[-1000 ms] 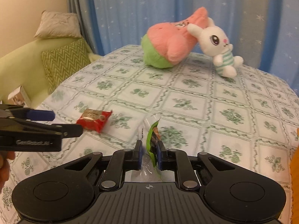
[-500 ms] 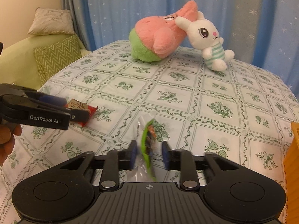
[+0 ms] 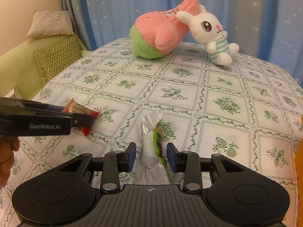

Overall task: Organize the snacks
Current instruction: 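Grasp the red square cake with the left tool while the right holds the packet, then carry the red cake and green-edged packet over the orange tray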

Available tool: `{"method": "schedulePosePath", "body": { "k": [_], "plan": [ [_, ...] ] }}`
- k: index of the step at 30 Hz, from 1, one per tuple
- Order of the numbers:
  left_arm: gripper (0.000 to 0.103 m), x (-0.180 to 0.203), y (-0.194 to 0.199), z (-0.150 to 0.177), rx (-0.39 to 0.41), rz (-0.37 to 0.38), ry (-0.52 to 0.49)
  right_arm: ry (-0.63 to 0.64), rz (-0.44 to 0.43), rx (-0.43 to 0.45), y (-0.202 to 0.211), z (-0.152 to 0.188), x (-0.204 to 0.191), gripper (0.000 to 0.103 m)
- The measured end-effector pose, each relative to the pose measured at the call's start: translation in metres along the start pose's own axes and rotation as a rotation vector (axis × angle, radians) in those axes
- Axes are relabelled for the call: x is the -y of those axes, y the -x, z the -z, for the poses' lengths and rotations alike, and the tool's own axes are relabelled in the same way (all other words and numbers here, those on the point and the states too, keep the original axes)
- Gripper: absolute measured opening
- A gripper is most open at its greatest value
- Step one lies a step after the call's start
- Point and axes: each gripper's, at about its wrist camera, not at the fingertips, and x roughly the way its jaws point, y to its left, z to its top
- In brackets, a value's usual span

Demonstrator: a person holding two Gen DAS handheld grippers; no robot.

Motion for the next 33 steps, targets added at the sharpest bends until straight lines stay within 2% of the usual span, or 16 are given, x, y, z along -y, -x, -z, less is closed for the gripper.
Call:
{"method": "schedulePosePath", "body": {
  "k": [3, 4, 7, 14, 24, 33],
  "plan": [
    [0.039, 0.001, 0.007, 0.003, -0.007, 0.006, 0.016, -0.005, -0.007, -0.009, -0.003, -0.001, -0.001, 0.036],
    [0.039, 0.002, 0.009, 0.004, -0.007, 0.006, 0.018, -0.007, -0.007, -0.015, -0.004, -0.001, -0.001, 0.029],
    [0.039, 0.004, 0.018, 0.007, -0.009, 0.008, 0.021, 0.013, 0.002, -0.027, -0.005, -0.001, -0.004, 0.024],
    [0.039, 0.011, 0.042, 0.012, -0.016, 0.006, 0.013, 0.028, 0.013, -0.011, 0.016, 0.005, -0.01, 0.023],
    [0.039, 0.032, 0.107, 0.012, 0.013, 0.0, 0.023, -0.03, 0.029, 0.014, 0.085, 0.012, -0.013, 0.023],
    [0.039, 0.061, 0.176, 0.027, 0.047, -0.001, 0.068, -0.078, 0.054, 0.039, 0.164, 0.031, -0.021, 0.023]
  ]
}}
